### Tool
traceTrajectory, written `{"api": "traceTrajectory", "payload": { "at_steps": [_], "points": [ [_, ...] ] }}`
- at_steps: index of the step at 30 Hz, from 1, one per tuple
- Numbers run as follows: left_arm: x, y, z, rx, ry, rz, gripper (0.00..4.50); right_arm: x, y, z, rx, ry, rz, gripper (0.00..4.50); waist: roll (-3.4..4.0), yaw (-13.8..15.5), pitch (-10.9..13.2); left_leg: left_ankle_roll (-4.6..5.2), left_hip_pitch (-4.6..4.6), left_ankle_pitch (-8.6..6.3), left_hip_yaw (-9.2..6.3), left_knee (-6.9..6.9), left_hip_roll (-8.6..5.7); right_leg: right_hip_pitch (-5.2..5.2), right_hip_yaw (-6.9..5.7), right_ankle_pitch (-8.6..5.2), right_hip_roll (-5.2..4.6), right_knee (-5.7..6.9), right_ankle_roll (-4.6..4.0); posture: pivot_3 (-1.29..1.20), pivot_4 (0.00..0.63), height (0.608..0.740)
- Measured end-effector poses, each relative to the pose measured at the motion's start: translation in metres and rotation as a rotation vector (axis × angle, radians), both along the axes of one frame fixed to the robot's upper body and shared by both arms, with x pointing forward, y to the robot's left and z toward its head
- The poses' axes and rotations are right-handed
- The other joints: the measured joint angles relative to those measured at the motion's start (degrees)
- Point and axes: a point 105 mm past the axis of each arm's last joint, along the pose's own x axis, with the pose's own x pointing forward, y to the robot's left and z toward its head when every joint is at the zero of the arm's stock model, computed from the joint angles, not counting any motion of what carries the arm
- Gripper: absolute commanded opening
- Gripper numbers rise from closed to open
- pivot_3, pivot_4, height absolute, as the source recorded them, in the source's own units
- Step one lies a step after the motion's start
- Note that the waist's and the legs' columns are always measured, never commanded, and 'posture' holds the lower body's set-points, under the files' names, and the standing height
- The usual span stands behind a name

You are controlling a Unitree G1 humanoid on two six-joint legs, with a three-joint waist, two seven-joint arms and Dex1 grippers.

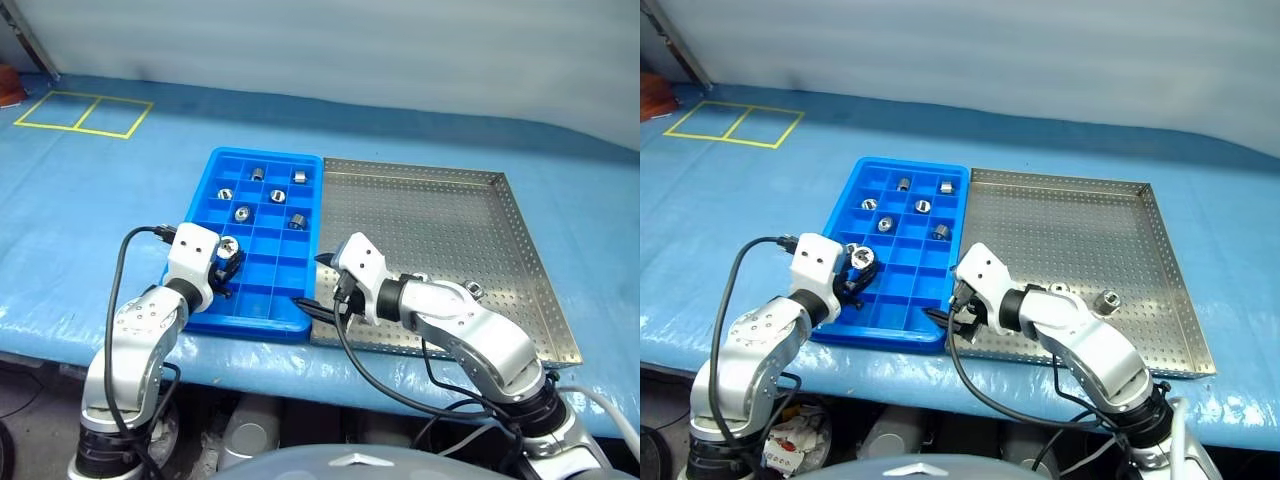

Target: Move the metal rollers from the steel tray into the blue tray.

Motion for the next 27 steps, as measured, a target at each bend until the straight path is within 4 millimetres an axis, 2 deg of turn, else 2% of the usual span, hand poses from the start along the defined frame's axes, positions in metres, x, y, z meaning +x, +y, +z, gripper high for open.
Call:
{"api": "traceTrajectory", "payload": {
  "at_steps": [3,8,13,16,18,19,22,24,27],
  "points": [
    [-0.005,0.003,-0.010,0.023,0.062,0.003,1.67,-0.001,-0.005,-0.002,0.003,0.005,-0.033,4.50,0.01,-0.20,0.00,0.00,-0.07,0.00,-0.05,-0.01,-0.01,-0.03,-0.06,-0.02,-0.04,-0.01,-0.04,0.32,0.150,0.740],
    [-0.006,0.008,-0.009,0.039,0.075,0.009,1.67,-0.002,-0.010,0.000,0.014,-0.009,-0.073,4.50,0.02,-0.72,0.00,-0.03,-0.08,0.01,-0.12,-0.01,0.00,-0.03,-0.22,-0.08,-0.07,0.00,-0.12,0.28,0.150,0.740],
    [-0.002,0.008,-0.003,0.011,0.064,0.005,3.41,-0.001,-0.015,0.000,0.014,-0.008,-0.106,4.50,0.06,-1.03,0.02,-0.15,-0.09,0.08,-0.27,0.00,0.01,0.01,-0.45,-0.11,-0.11,0.00,-0.14,0.27,0.150,0.740],
    [0.004,-0.013,0.011,-0.083,0.014,-0.066,4.39,-0.002,-0.014,0.004,0.022,-0.027,-0.111,4.50,0.05,-1.06,0.02,-0.16,-0.14,0.10,-0.34,0.01,-0.04,0.03,-0.58,-0.10,-0.22,-0.01,-0.16,0.24,0.150,0.740],
    [0.006,-0.034,0.028,-0.177,-0.039,-0.174,4.39,-0.004,-0.019,0.004,0.025,-0.025,-0.135,4.50,0.04,-0.99,0.02,-0.16,-0.27,0.11,-0.44,0.02,-0.08,-0.01,-0.74,-0.10,-0.31,-0.01,-0.19,0.22,0.150,0.740],
    [0.006,-0.047,0.043,-0.224,-0.084,-0.261,4.39,-0.006,-0.022,0.004,0.022,-0.021,-0.153,4.50,0.04,-1.11,0.02,-0.16,-0.29,0.12,-0.46,0.02,-0.10,-0.02,-0.77,-0.11,-0.34,-0.01,-0.21,0.21,0.150,0.740],
    [0.003,-0.070,0.068,-0.278,-0.148,-0.436,4.39,-0.009,-0.035,0.004,0.010,-0.022,-0.207,4.50,0.07,-1.90,0.01,-0.15,-0.29,0.11,-0.45,-0.02,-0.14,-0.03,-0.78,-0.12,-0.36,0.00,-0.23,0.18,0.150,0.740],
    [0.001,-0.083,0.071,-0.261,-0.136,-0.554,4.39,-0.016,-0.049,-0.001,-0.022,-0.005,-0.251,4.50,0.07,-2.20,0.01,-0.15,-0.29,0.11,-0.55,-0.02,-0.19,0.02,-0.84,-0.14,-0.34,0.00,-0.24,0.16,0.150,0.740],
    [0.005,-0.094,0.064,-0.213,-0.081,-0.671,4.39,-0.024,-0.060,-0.004,-0.043,0.015,-0.291,4.50,0.08,-3.27,0.02,-0.16,-0.26,0.14,-0.57,0.00,-0.18,0.06,-0.85,-0.17,-0.28,0.01,-0.22,0.12,0.150,0.740]
  ]
}}
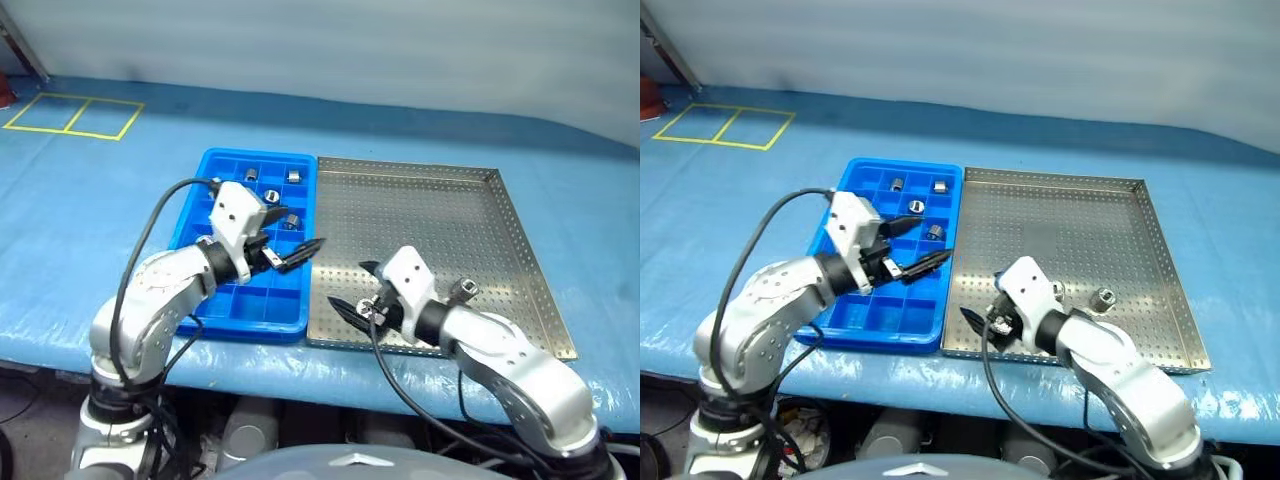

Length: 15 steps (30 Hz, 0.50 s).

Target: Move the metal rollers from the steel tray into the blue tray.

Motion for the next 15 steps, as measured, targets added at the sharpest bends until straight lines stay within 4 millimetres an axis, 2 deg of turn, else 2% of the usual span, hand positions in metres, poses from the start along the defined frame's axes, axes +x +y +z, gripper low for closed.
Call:
{"api": "traceTrajectory", "payload": {
  "at_steps": [6,8,15],
  "points": [
    [0.009,-0.029,-0.014,0.131,-0.006,-0.281,4.39,-0.016,-0.023,-0.005,-0.029,0.034,-0.105,4.50,0.02,-1.63,0.00,0.01,0.01,0.06,-0.01,0.02,-0.01,0.04,0.04,-0.11,0.08,-0.01,0.22,0.04,0.150,0.740],
    [0.016,-0.036,-0.029,0.225,-0.020,-0.366,4.39,-0.021,-0.031,-0.006,-0.038,0.045,-0.151,4.50,0.02,-2.17,0.00,0.01,0.00,0.07,-0.01,0.02,-0.19,0.04,0.08,-0.11,0.13,-0.04,0.21,0.01,0.150,0.740],
    [0.018,-0.054,-0.055,0.366,-0.033,-0.589,4.39,-0.028,-0.039,-0.011,-0.030,0.060,-0.240,4.50,0.03,-4.41,0.00,0.01,-0.02,0.06,0.02,0.01,-0.06,-0.03,0.19,-0.11,0.22,-0.01,0.21,-0.05,0.150,0.740]
  ]
}}
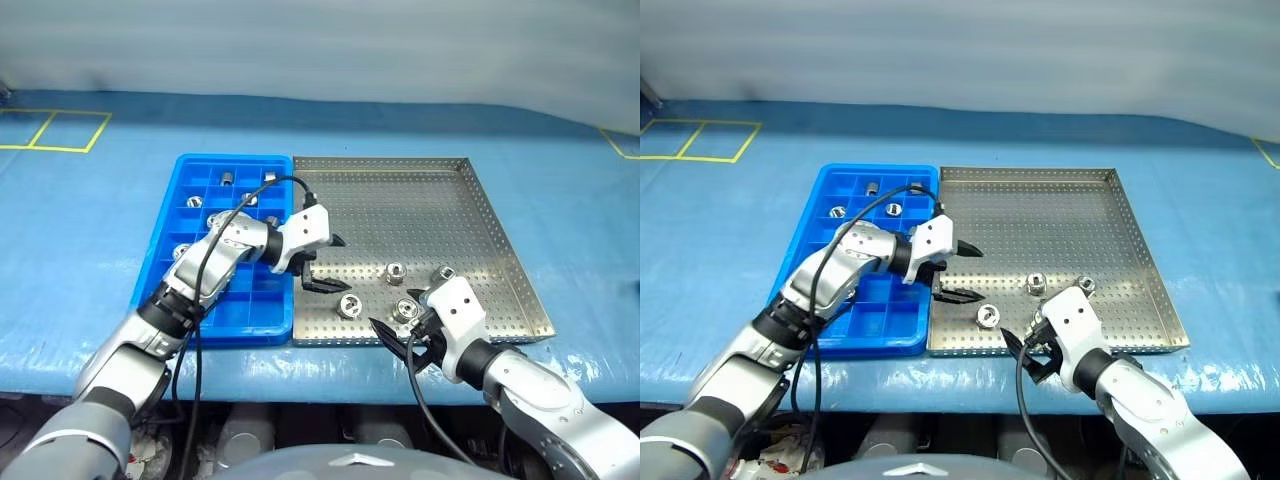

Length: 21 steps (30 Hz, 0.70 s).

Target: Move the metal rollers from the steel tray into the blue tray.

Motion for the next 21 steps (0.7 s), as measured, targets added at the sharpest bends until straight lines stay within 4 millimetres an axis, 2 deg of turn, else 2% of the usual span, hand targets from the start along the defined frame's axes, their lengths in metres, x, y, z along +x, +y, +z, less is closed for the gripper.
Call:
{"api": "traceTrajectory", "payload": {
  "at_steps": [8,17,21],
  "points": [
    [-0.006,0.003,-0.022,0.148,-0.004,-0.171,4.39,-0.004,-0.005,-0.003,0.012,-0.011,-0.070,4.50,0.00,-1.54,0.00,0.00,0.01,0.00,0.07,0.02,0.17,-0.02,0.12,0.00,0.04,0.04,0.04,-0.08,0.150,0.740],
    [-0.017,-0.007,-0.047,0.268,-0.056,-0.300,4.39,-0.004,-0.004,-0.003,0.021,-0.023,-0.097,4.50,0.01,-2.08,-0.01,0.01,0.02,0.00,0.12,0.06,0.19,-0.03,0.20,0.03,0.05,0.07,0.08,-0.09,0.150,0.740],
    [-0.017,-0.007,-0.051,0.296,-0.087,-0.325,3.20,-0.002,-0.004,-0.001,0.025,-0.037,-0.105,4.50,0.02,-2.20,-0.02,0.01,0.02,0.00,0.13,0.06,0.20,-0.04,0.22,0.03,0.05,0.07,0.08,-0.09,0.150,0.740]
  ]
}}
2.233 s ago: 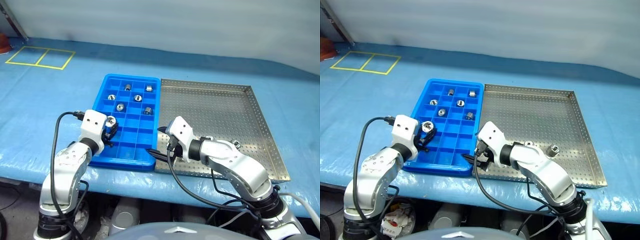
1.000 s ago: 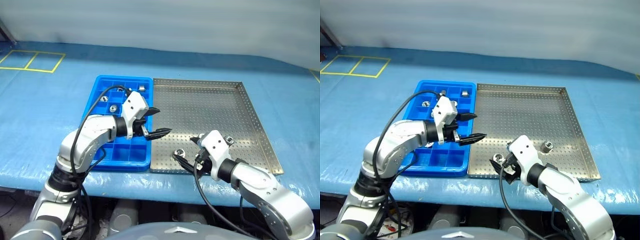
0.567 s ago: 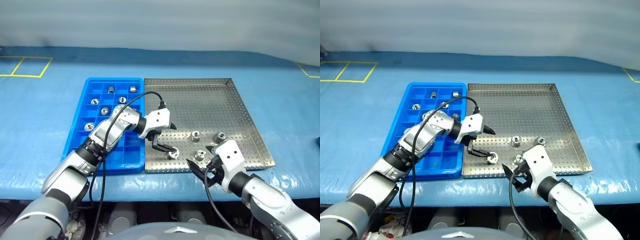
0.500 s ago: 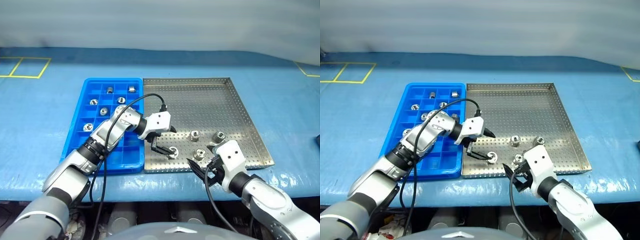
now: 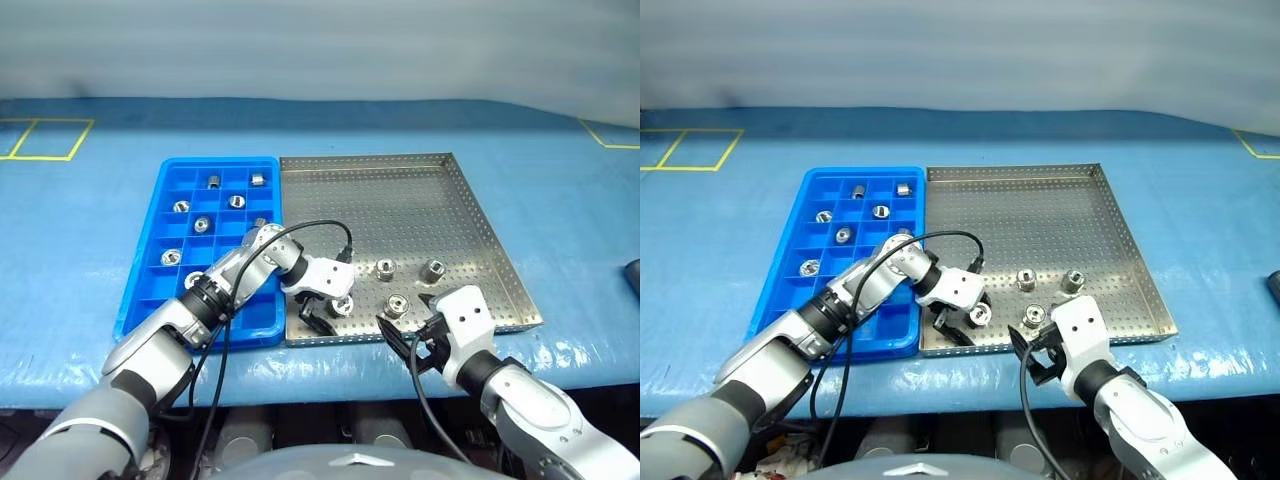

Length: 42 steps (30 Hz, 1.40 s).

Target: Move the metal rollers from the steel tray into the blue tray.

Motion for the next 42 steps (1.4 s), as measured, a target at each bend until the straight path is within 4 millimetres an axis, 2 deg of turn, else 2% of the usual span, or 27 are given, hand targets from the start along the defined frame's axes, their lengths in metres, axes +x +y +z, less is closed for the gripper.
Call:
{"api": "traceTrajectory", "payload": {
  "at_steps": [4,5,9,13,16,18,24,27,29,35,42],
  "points": [
    [0.001,0.000,0.001,-0.005,-0.002,0.008,1.85,0.000,0.002,0.000,0.007,0.000,0.002,4.50,0.00,-0.08,0.00,0.00,0.00,0.00,0.00,0.00,0.01,0.00,0.00,0.00,0.00,0.01,0.01,-0.06,0.150,0.740],
    [0.002,0.002,0.002,-0.008,0.000,0.020,1.69,0.000,0.003,0.000,0.010,-0.002,0.005,4.50,0.00,-0.12,0.00,0.00,0.00,0.00,0.00,0.00,0.01,-0.01,0.00,0.00,0.00,0.02,0.01,-0.04,0.150,0.740],
    [0.009,0.004,0.012,-0.085,0.005,0.122,1.69,0.004,0.008,0.004,0.017,-0.019,0.033,4.50,0.01,0.00,0.00,0.00,0.00,0.00,0.00,0.00,0.03,-0.02,0.01,0.01,0.02,0.04,0.02,0.01,0.150,0.740],
    [0.023,0.007,0.041,-0.264,-0.011,0.320,1.69,0.011,0.016,0.011,0.013,-0.049,0.097,4.50,0.00,0.51,0.00,0.00,0.00,0.00,-0.02,0.03,0.04,-0.01,0.00,0.03,0.01,0.06,0.05,0.08,0.150,0.740],
    [0.036,0.023,0.074,-0.444,-0.084,0.551,1.69,0.022,0.027,0.017,0.010,-0.075,0.185,4.50,0.02,0.83,0.00,0.00,0.07,0.01,-0.03,0.02,0.04,0.03,0.02,0.19,0.02,0.07,0.32,0.14,0.150,0.740],
    [0.040,0.044,0.085,-0.526,-0.128,0.723,1.69,0.029,0.035,0.018,-0.004,-0.075,0.254,4.50,0.03,1.39,-0.01,-0.01,0.12,0.01,-0.07,-0.02,0.05,0.09,-0.02,0.21,0.04,0.07,0.33,0.17,0.150,0.740],
    [0.027,0.099,0.085,-0.608,-0.216,1.066,1.69,0.050,0.056,0.021,-0.022,-0.080,0.404,4.50,0.00,4.08,0.02,-0.03,0.11,0.02,-0.12,-0.05,0.04,0.09,-0.10,0.33,0.04,0.04,0.11,0.32,0.150,0.740],
    [0.011,0.133,0.084,-0.619,-0.295,1.249,1.69,0.060,0.077,0.024,-0.023,-0.087,0.526,4.50,-0.01,5.71,0.02,-0.03,0.12,0.02,-0.16,-0.06,0.03,0.12,-0.14,0.34,0.02,0.01,0.10,0.39,0.150,0.740],
    [-0.003,0.147,0.077,-0.594,-0.314,1.343,1.69,0.063,0.087,0.024,-0.035,-0.093,0.591,4.50,0.00,6.97,0.03,-0.03,0.11,0.02,-0.18,-0.06,0.02,0.12,-0.17,0.33,0.00,-0.01,0.07,0.41,0.150,0.740],
    [-0.029,0.173,0.063,-0.526,-0.335,1.535,1.69,0.064,0.113,0.023,-0.042,-0.115,0.746,4.50,-0.02,11.19,0.04,-0.12,0.11,0.07,-0.39,-0.04,0.00,0.21,-0.45,0.10,-0.08,-0.02,-0.18,0.47,0.150,0.740],
    [-0.042,0.179,0.048,-0.477,-0.305,1.632,1.69,0.061,0.129,0.020,-0.043,-0.122,0.844,4.50,0.00,15.09,0.04,-0.17,0.08,0.10,-0.41,-0.06,0.04,0.06,-0.56,0.05,-0.08,-0.02,-0.18,0.47,0.150,0.740]
  ]
}}
